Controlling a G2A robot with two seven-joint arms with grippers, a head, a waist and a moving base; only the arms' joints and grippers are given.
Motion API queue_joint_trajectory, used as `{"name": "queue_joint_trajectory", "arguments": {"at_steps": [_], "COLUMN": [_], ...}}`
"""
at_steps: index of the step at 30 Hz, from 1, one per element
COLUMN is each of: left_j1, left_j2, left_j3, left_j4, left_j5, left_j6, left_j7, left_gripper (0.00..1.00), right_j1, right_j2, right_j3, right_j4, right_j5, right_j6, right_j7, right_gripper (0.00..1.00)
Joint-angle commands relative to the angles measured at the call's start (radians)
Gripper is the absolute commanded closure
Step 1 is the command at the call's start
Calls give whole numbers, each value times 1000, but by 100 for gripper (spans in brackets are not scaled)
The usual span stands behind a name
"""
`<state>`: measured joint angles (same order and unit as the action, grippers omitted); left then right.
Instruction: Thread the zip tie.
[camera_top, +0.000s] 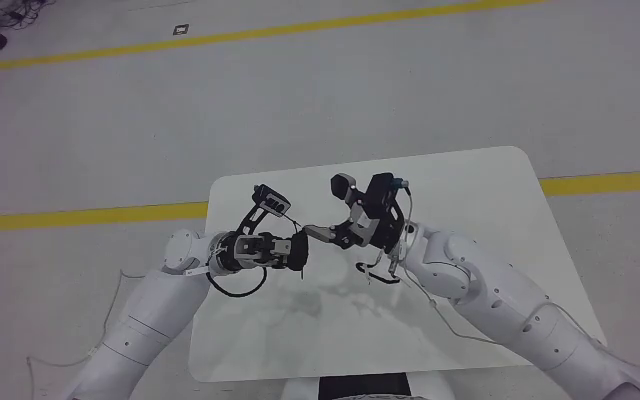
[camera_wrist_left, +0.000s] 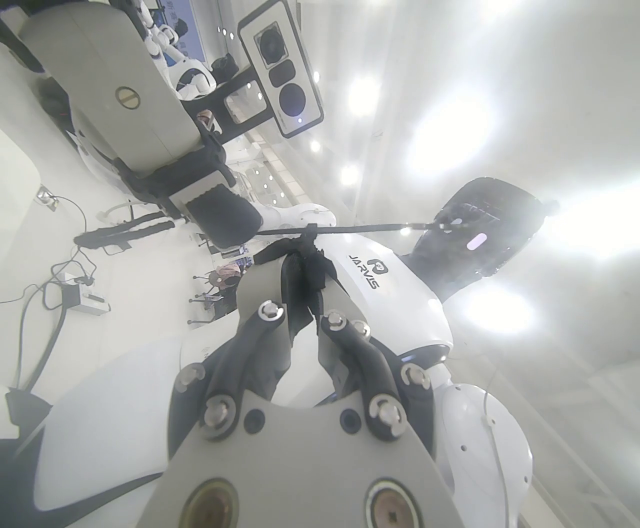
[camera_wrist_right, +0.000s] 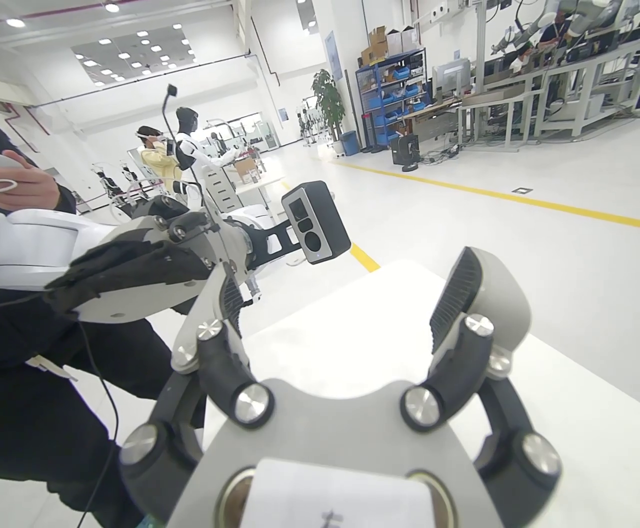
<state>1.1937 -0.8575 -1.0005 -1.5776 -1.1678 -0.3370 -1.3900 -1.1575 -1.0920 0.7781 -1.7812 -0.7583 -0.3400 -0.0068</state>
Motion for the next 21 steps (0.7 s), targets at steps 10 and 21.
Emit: {"name": "queue_joint_trajectory", "arguments": {"at_steps": [10, 21], "left_j1": [0, 0], "left_j2": [0, 0], "left_j3": [0, 0], "left_j4": [0, 0], "left_j5": [0, 0], "left_j6": [0, 0], "left_j7": [0, 0], "left_gripper": [100, 100], "right_j1": [-4, 10], "right_j2": [11, 15], "right_j3": [-7, -27], "right_j4": [-17, -18], "right_j5": [-4, 3], "right_j6": [0, 0], "right_j7": [-16, -15], "right_gripper": [0, 0]}}
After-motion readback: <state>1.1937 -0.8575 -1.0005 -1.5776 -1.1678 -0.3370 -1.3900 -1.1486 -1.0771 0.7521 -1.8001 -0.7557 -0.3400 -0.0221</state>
